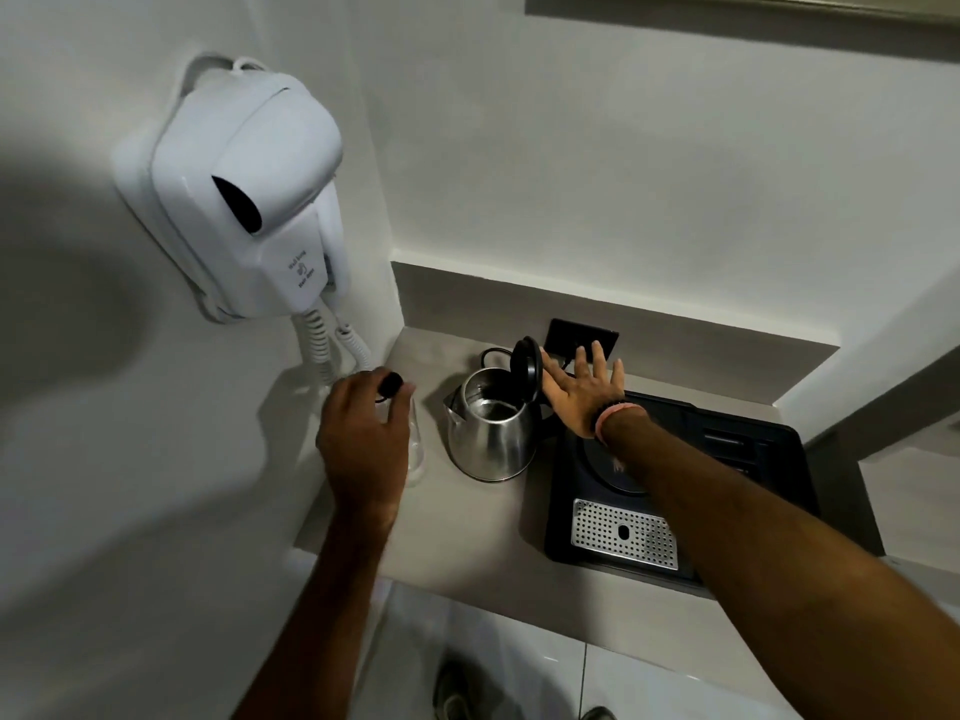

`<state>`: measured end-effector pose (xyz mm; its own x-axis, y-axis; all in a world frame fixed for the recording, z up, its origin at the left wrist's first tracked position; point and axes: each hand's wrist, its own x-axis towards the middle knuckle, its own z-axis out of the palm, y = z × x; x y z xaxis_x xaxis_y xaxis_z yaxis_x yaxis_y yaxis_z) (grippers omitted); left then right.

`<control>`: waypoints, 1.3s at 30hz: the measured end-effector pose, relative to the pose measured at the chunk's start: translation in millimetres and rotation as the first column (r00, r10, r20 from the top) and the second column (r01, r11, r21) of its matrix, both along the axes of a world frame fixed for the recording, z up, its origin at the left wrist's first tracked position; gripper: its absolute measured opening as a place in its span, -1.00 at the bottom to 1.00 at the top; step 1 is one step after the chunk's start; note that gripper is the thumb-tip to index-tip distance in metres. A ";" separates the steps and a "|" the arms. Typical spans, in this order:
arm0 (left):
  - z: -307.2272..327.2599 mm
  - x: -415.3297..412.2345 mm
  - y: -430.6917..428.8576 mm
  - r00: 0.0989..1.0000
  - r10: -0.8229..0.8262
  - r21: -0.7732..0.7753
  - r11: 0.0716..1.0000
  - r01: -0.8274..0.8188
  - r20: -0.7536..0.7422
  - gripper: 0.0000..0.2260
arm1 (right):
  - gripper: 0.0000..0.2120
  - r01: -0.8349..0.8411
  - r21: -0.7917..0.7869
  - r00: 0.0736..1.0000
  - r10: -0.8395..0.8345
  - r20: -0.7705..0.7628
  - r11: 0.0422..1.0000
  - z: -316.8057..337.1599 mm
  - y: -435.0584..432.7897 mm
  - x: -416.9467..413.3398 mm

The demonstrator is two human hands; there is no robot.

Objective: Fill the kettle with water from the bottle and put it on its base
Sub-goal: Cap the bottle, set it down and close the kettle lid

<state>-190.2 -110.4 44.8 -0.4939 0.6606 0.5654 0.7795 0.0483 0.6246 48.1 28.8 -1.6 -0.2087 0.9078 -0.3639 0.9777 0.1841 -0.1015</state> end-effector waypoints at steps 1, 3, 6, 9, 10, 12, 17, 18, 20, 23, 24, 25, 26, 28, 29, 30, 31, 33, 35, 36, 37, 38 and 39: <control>0.7 -7.0 2.6 1.000 0.025 -0.015 1.000 -0.025 0.001 -0.84 | -0.42 -0.004 0.000 1.000 0.004 0.003 1.000 0.3 0.6 -1.2; -2.0 -16.5 7.2 0.999 0.038 -0.086 0.996 -0.036 0.031 -0.83 | -0.41 -0.006 0.001 1.000 0.006 0.004 1.000 0.5 1.3 -1.6; -6.2 -19.2 8.5 0.998 0.041 -0.150 0.988 -0.033 0.050 -0.85 | -0.41 -0.006 0.005 1.000 0.006 0.005 1.000 1.2 1.6 -1.6; -7.7 -20.5 12.0 0.997 0.023 -0.171 0.985 -0.009 0.080 -0.87 | -0.42 0.000 0.000 1.000 0.000 -0.002 1.000 0.8 0.5 -1.9; -8.4 -21.0 13.3 0.996 0.017 -0.179 0.984 -0.001 0.084 -0.87 | -0.42 0.002 0.000 1.000 -0.002 -0.004 1.000 0.4 0.3 -1.9; -9.6 -22.2 14.5 0.995 0.006 -0.180 0.984 0.011 0.097 -0.87 | -0.42 0.005 -0.001 1.000 -0.005 -0.010 1.000 -0.4 0.5 -2.4; -9.0 -27.2 13.4 0.987 -0.004 -0.140 0.990 0.027 0.162 -0.85 | -0.39 0.008 -0.002 1.000 -0.008 -0.016 1.000 2.2 0.2 -6.9; -9.2 -27.4 13.8 0.988 -0.002 -0.132 0.991 0.022 0.154 -0.85 | -0.38 0.015 -0.004 0.999 -0.015 -0.031 1.000 2.9 -0.4 -8.9; -10.5 -26.7 13.8 0.991 0.017 -0.150 0.989 0.003 0.133 -0.86 | -0.33 0.033 -0.004 0.997 -0.034 -0.073 0.999 4.5 -2.4 -15.8; -15.8 -27.1 13.5 0.987 0.034 -0.200 0.980 -0.002 0.157 -0.77 | -0.22 0.037 0.025 0.995 -0.034 -0.096 0.999 3.5 -2.9 -30.4; -16.9 -27.0 13.0 0.987 0.032 -0.219 0.976 0.004 0.160 -0.74 | -0.18 0.029 0.035 0.996 -0.026 -0.089 0.999 2.2 -2.8 -35.0; -18.0 -26.5 12.5 0.987 0.027 -0.233 0.972 0.011 0.161 -0.72 | -0.16 0.016 0.043 0.997 -0.013 -0.073 0.999 0.1 -3.3 -38.6; -18.6 -26.1 12.1 0.987 0.017 -0.242 0.970 0.022 0.161 -0.72 | -0.13 -0.004 0.053 0.999 0.007 -0.048 0.999 -2.2 -3.6 -41.6; -19.0 -25.2 11.6 0.986 -0.002 -0.258 0.965 0.045 0.165 -0.68 | -0.12 -0.046 0.072 0.999 0.046 0.008 0.996 -7.7 -3.4 -45.7; -19.1 -24.4 10.9 0.986 -0.008 -0.268 0.962 0.053 0.165 -0.64 | -0.12 -0.053 0.076 0.999 0.053 0.013 0.996 -9.2 -3.1 -46.9; -18.7 -23.3 9.7 0.988 -0.011 -0.268 0.962 0.052 0.151 -0.59 | -0.12 -0.054 0.077 0.999 0.054 0.004 0.996 -9.9 -2.5 -47.4; -17.5 -21.5 9.1 0.994 -0.018 -0.247 0.968 0.045 0.110 -0.52 | -0.12 -0.055 0.080 0.998 0.056 -0.010 0.995 -9.6 -1.4 -46.6; -15.5 -12.5 9.3 0.997 -0.081 -0.167 0.983 0.076 -0.021 -0.41 | -0.15 -0.068 0.093 0.997 0.071 -0.027 0.993 -7.7 0.8 -42.6; -16.8 7.8 16.5 0.967 -0.231 -0.186 0.960 0.208 -0.108 -0.32 | -0.20 -0.071 0.105 0.996 0.075 -0.039 0.992 -4.8 3.3 -34.9; -20.5 19.7 23.9 0.940 -0.317 -0.263 0.924 0.277 -0.124 -0.27 | -0.22 -0.068 0.108 0.997 0.073 -0.039 0.992 -3.1 4.4 -30.4; -26.8 31.0 31.9 0.912 -0.389 -0.368 0.873 0.319 -0.131 -0.23 | -0.23 -0.066 0.106 0.997 0.069 -0.034 0.992 -2.2 5.1 -25.9; -35.4 40.2 40.3 0.886 -0.445 -0.471 0.815 0.338 -0.133 -0.19 | -0.24 -0.067 0.104 0.997 0.070 -0.025 0.992 -1.3 6.1 -21.2; -45.7 46.6 47.9 0.863 -0.487 -0.553 0.760 0.340 -0.138 -0.16 | -0.25 -0.072 0.099 0.997 0.074 -0.017 0.993 -0.6 6.7 -16.6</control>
<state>-143.6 -62.4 -0.9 0.0104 0.9858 0.1676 0.9225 -0.0741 0.3788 31.5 35.4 -2.3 -0.2820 0.9210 -0.2686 0.9592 0.2646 -0.0994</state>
